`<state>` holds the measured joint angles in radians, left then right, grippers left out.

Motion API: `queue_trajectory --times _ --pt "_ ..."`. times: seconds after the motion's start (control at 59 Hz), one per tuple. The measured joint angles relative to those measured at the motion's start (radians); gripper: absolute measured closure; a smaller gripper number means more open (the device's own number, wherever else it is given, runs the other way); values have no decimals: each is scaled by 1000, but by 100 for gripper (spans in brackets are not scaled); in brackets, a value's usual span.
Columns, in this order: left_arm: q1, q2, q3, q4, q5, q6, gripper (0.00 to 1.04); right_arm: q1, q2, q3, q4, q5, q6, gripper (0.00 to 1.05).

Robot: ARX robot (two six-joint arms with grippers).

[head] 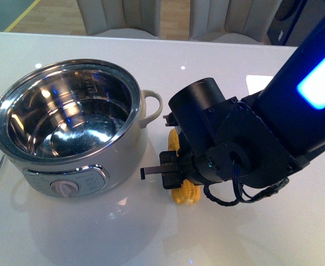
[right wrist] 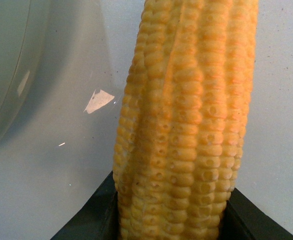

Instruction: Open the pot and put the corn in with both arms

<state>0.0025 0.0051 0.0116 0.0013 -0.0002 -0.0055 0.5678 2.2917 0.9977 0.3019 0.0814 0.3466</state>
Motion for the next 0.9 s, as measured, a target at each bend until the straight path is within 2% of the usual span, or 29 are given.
queue_trajectory --times 0.475,0.899 --pt "0 0 0 0 0 0 7 -96 -240 -42 -17 -39 90 82" --pt "0 0 0 0 0 0 7 -68 -322 95 -119 -93 290 82"
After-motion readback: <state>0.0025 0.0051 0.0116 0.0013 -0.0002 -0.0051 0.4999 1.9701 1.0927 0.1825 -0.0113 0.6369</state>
